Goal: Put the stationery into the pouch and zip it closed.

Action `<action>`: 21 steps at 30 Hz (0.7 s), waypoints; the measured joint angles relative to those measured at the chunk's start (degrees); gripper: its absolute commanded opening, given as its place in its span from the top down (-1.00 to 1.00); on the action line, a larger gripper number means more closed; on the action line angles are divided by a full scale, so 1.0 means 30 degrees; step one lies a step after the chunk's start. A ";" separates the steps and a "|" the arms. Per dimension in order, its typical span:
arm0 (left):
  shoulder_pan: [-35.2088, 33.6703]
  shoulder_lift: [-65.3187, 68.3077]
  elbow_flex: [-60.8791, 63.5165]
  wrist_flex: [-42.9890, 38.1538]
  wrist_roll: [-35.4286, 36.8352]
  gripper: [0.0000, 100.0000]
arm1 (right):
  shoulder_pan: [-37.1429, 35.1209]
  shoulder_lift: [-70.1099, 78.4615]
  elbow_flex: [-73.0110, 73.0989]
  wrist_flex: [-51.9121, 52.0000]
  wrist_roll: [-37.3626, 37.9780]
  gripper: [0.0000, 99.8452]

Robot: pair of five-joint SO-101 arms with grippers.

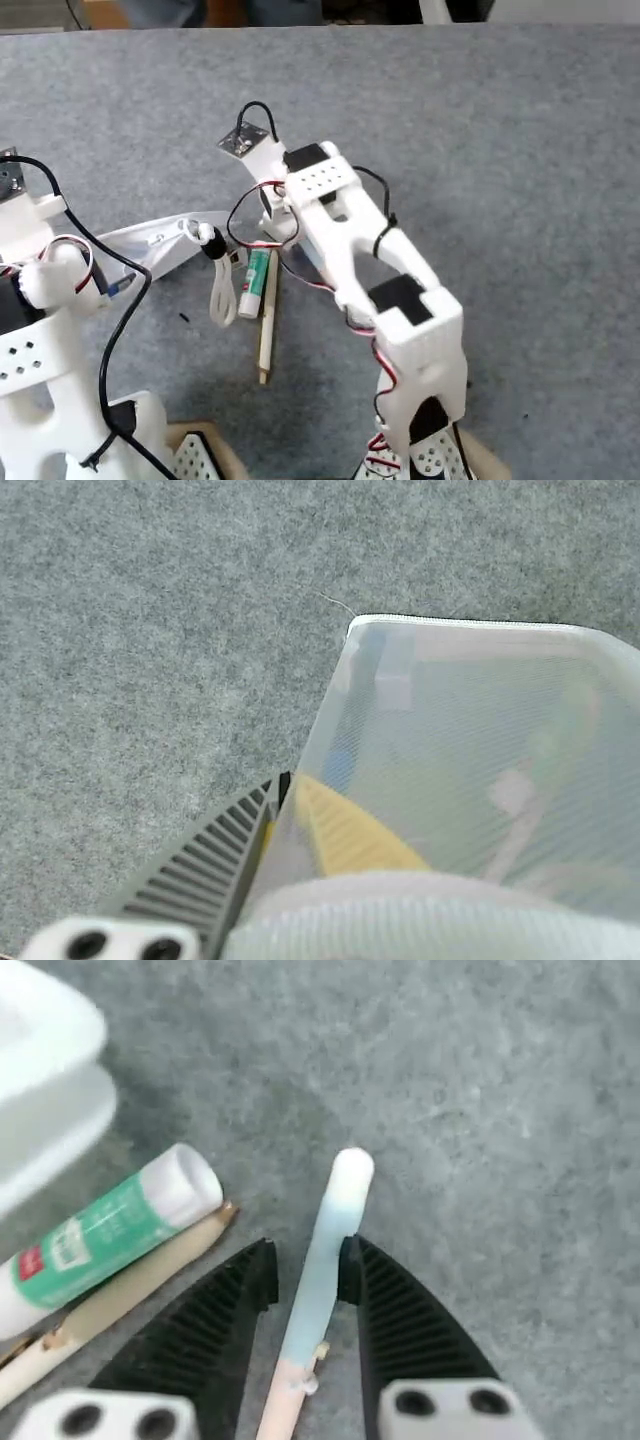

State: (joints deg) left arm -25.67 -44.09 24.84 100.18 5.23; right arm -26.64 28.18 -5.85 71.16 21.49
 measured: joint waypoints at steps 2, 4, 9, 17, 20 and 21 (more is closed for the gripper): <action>0.0000 0.0000 0.0000 0.0000 0.0000 0.94 | 0.0029 0.0615 -0.0469 0.0000 -0.0029 0.77; 0.0000 0.0000 0.0000 0.0000 0.0000 0.94 | 0.0029 0.0996 -0.0762 0.0000 -0.0029 0.77; 0.0000 0.0000 0.0000 0.0000 0.0000 0.94 | 0.0000 0.1700 -0.0821 0.0000 -0.0029 0.77; 0.0000 0.0000 0.0000 0.0000 0.0000 0.94 | 0.0557 0.2930 -0.2198 0.0088 -0.0059 0.91; 0.0000 0.0000 0.0000 0.0000 0.0000 0.94 | 0.0850 0.3106 -0.2432 0.0147 -0.0059 0.97; 0.0000 0.0000 0.0000 0.0000 0.0000 0.94 | 0.0938 0.3136 -0.2491 0.0264 -0.0059 0.97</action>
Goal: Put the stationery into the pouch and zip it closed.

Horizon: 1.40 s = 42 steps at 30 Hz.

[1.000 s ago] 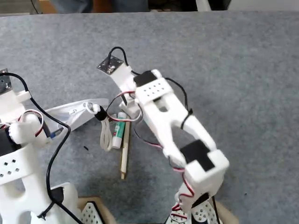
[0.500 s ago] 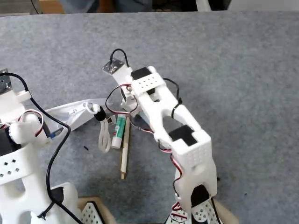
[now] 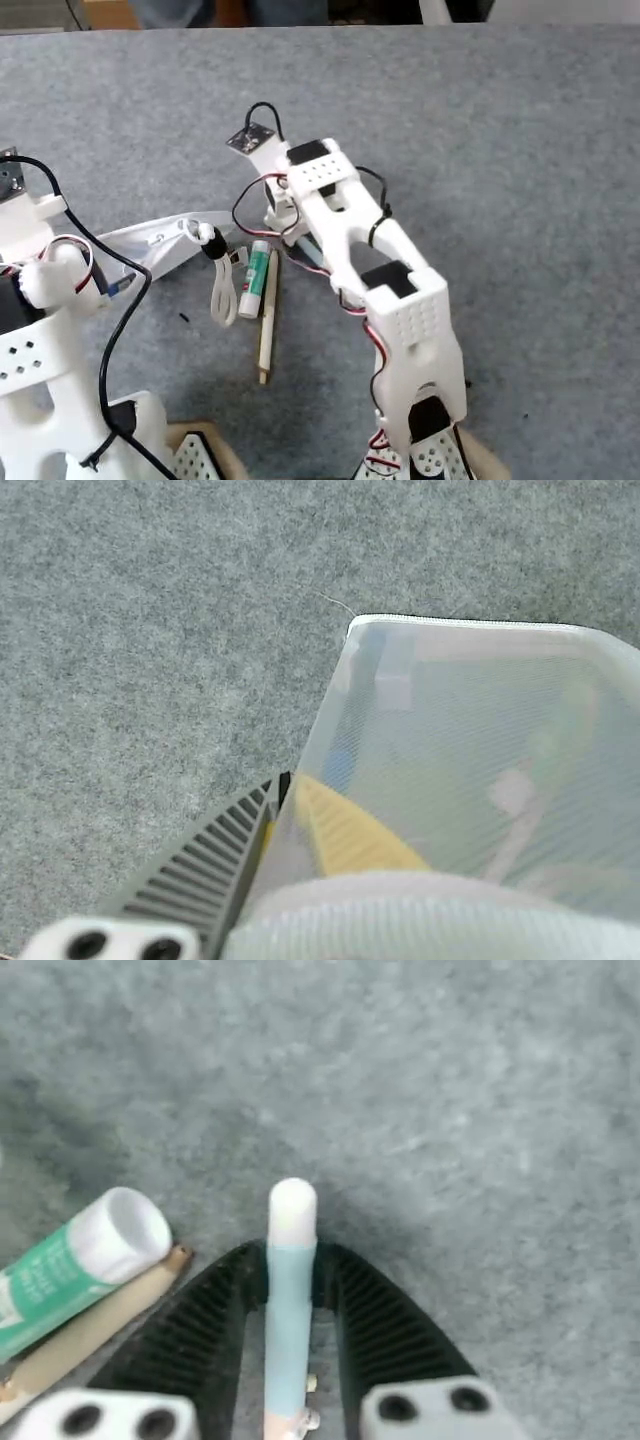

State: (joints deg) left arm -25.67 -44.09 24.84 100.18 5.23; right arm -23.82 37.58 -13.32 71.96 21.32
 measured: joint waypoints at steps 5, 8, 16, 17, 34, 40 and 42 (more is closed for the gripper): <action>0.0000 0.0000 0.0000 0.0000 0.0000 0.94 | 0.0147 0.0000 -0.0059 0.0088 -0.0029 0.98; 0.0000 0.0000 0.0000 0.0000 0.0000 0.94 | 0.0147 0.0000 -0.0059 0.0117 -0.0029 0.98; 0.0000 -0.0029 0.0205 0.0000 0.0000 0.94 | 0.0469 -0.2403 -0.1465 0.2051 0.0029 0.98; 0.0000 -0.0029 0.0205 0.0000 0.0000 0.94 | 0.0498 -0.2872 -0.1817 0.2315 0.0029 0.98; 0.0000 -0.0029 0.0234 0.0000 0.0000 0.94 | -0.0234 -0.7941 -0.7150 0.3985 0.0000 0.98; 0.0000 -0.0029 0.0264 0.0000 0.0000 0.94 | -0.2022 -0.9817 -0.8147 0.3985 -0.1436 0.98; 0.0000 -0.0029 0.0264 0.0000 0.0000 0.94 | -0.2667 -1.0462 -0.8498 0.3839 -0.1934 0.98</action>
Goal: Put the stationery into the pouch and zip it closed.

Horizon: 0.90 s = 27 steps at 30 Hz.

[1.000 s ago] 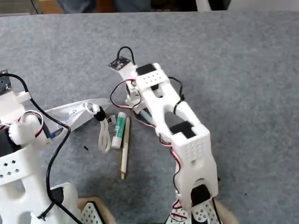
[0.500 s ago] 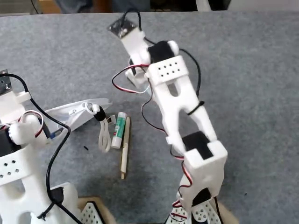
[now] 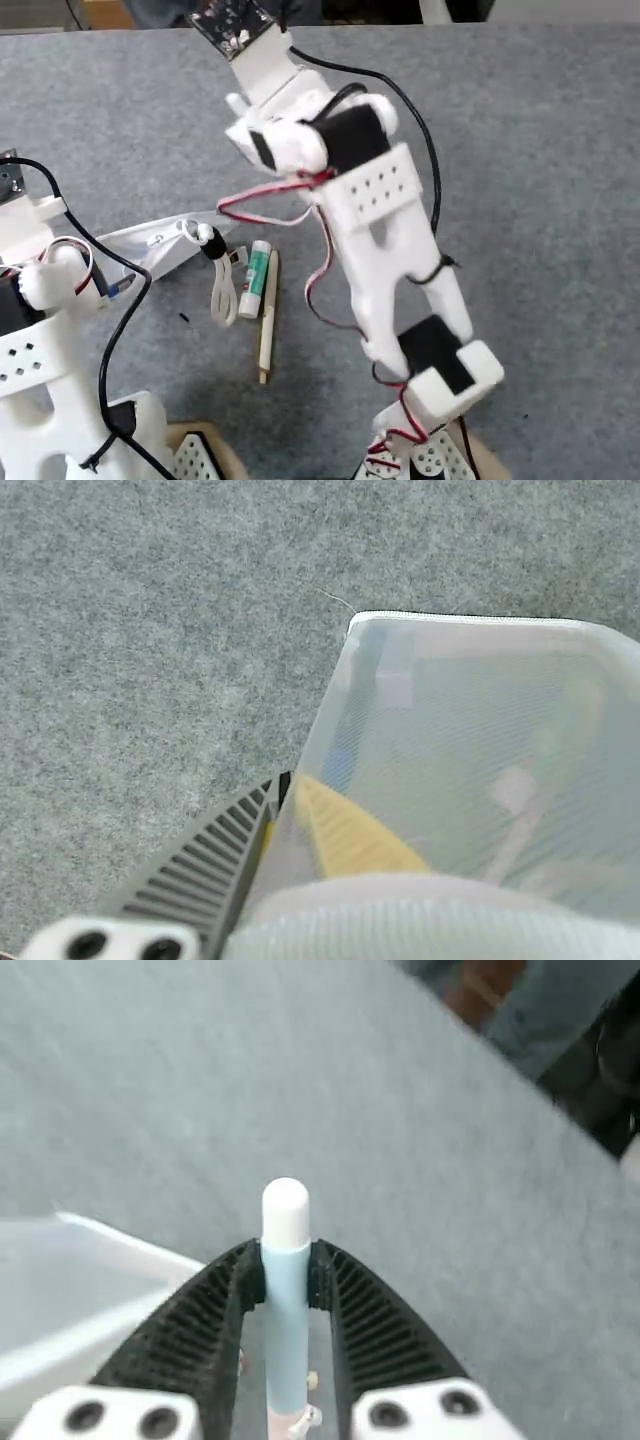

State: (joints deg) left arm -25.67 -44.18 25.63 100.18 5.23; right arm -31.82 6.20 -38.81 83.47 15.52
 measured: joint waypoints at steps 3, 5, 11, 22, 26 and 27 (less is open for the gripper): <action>0.0000 0.0000 0.0000 0.0000 0.0000 0.94 | -0.0938 -0.0996 -0.0440 -0.0293 -0.0264 0.98; 0.0000 0.0000 0.0000 0.0000 0.0000 0.94 | -0.1495 -0.1758 -0.0498 -0.0586 -0.0322 0.98; 0.0645 0.0000 -0.0029 0.0000 0.0000 0.94 | -0.3018 -0.4396 -0.0498 -0.1905 -0.0322 0.98; 0.0967 0.0000 -0.0176 0.0000 0.0059 0.94 | -0.5656 -0.7853 -0.0498 -0.2403 -0.0322 0.98; 0.0996 0.0000 -0.0176 0.0000 0.0059 0.94 | -0.6476 -0.8703 -0.0527 -0.2462 -0.1407 0.98; 0.0996 0.0000 -0.0176 0.0000 0.0059 0.94 | -0.6505 -0.8879 -0.0527 -0.2579 -0.1758 0.98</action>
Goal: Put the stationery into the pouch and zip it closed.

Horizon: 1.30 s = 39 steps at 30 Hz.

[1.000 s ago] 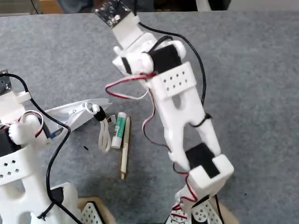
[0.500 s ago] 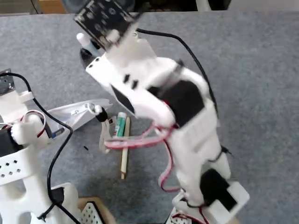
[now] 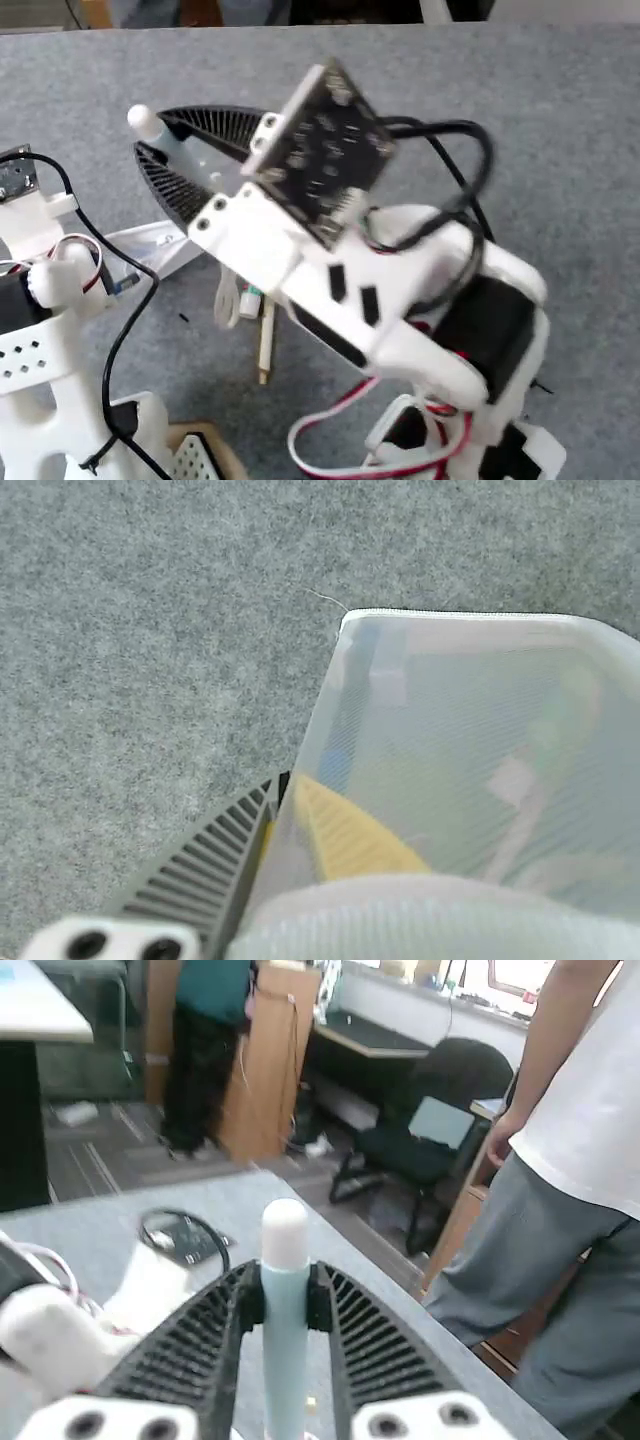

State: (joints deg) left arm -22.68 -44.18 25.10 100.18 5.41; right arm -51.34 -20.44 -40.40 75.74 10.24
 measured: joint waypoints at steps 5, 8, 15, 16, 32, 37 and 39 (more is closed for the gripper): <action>0.0000 0.0000 0.0000 0.0000 0.0000 0.94 | -0.0029 -0.0322 0.0000 -0.0469 -0.1524 0.98; 0.0000 0.0000 0.0000 0.0000 0.0000 0.94 | -0.0029 -0.0352 0.0000 -0.1231 -0.2637 0.98; 0.0557 0.0059 -0.0410 0.0029 0.0000 0.94 | -0.0117 -0.0352 0.0615 -0.3048 -0.4425 0.98; 0.0879 0.0059 -0.0469 0.0029 -0.0029 0.94 | -0.0117 -0.0352 0.0908 -0.3136 -0.4513 0.98; 0.6242 0.0410 -0.5538 0.0205 0.3106 0.95 | 0.1143 -0.0352 0.3106 -0.3780 -0.4601 0.98; 0.6388 0.0440 -0.5099 0.0205 0.3106 0.95 | 0.1934 -0.0352 0.5304 -0.4982 -0.4630 0.98; 0.6388 0.0440 -0.4952 0.0205 0.3106 0.95 | 0.2139 -0.0352 0.6300 -0.5685 -0.4630 0.98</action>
State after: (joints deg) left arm -3.52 -42.86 10.24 100.79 14.73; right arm -44.92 -21.49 -21.49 58.68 -3.65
